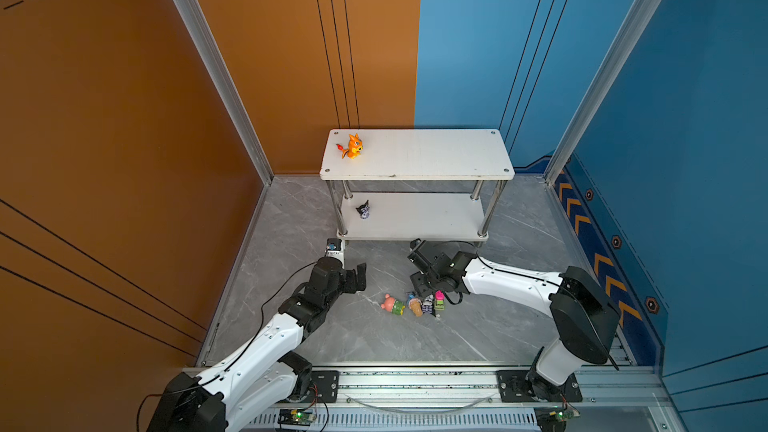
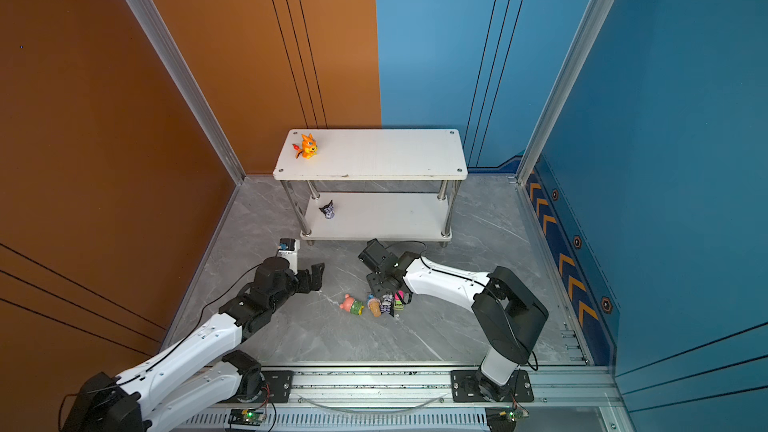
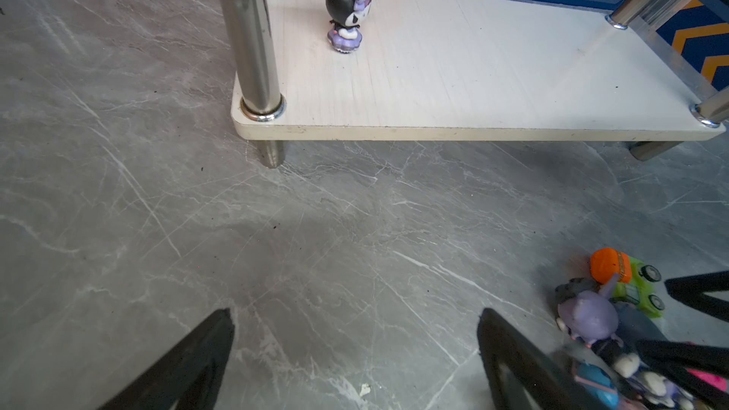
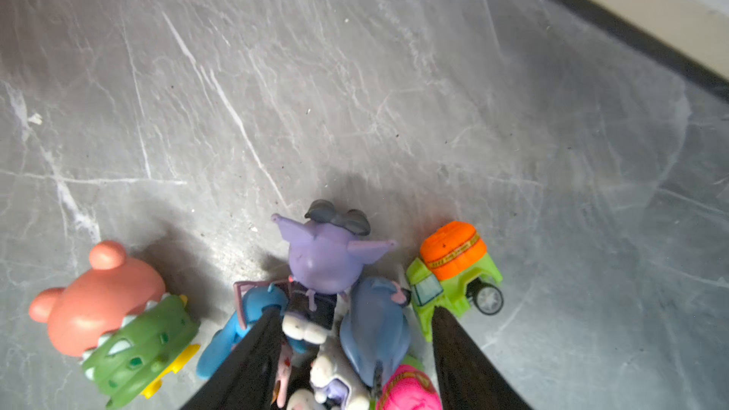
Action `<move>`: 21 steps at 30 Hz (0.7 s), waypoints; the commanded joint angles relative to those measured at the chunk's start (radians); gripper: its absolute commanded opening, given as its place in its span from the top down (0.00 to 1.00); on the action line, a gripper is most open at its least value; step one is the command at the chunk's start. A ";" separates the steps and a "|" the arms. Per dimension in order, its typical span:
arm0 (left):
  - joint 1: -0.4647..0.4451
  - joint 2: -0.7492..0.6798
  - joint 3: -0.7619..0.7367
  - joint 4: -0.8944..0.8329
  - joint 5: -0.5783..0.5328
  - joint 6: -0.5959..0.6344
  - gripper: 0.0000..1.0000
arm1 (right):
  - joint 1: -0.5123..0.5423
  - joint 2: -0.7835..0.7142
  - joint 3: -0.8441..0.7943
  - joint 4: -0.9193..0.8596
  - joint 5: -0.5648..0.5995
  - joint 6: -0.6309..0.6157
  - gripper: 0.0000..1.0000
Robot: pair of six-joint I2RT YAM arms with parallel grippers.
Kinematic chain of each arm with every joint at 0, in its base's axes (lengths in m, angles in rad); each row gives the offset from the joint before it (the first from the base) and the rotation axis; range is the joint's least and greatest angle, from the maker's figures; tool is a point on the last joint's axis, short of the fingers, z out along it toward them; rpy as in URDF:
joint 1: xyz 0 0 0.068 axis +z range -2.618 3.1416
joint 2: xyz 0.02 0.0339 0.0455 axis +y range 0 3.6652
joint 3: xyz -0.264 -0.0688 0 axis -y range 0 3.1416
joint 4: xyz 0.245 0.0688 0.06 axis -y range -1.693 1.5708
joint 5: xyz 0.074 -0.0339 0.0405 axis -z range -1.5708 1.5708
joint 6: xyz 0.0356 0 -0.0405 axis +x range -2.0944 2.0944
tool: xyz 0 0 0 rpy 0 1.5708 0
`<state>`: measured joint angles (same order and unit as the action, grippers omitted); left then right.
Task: Place and organize the plastic toys onto the shelf
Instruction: 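Lift the purple figure with the right gripper while the left arm reaches in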
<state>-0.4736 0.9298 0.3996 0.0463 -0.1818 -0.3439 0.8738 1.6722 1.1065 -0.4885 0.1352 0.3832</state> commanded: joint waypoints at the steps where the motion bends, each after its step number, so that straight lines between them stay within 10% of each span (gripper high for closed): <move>1: -0.008 -0.002 0.028 0.003 -0.016 0.016 0.02 | -0.022 0.045 0.055 -0.032 -0.019 0.004 0.37; 21: -0.008 -0.008 0.022 0.005 -0.029 0.035 0.02 | -0.033 0.188 0.135 -0.066 -0.095 0.051 0.38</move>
<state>-0.4736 0.9260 0.4007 0.0456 -0.1864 -0.3225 0.8440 1.8553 1.2343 -0.5243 0.0448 0.4091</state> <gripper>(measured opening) 0.979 0.626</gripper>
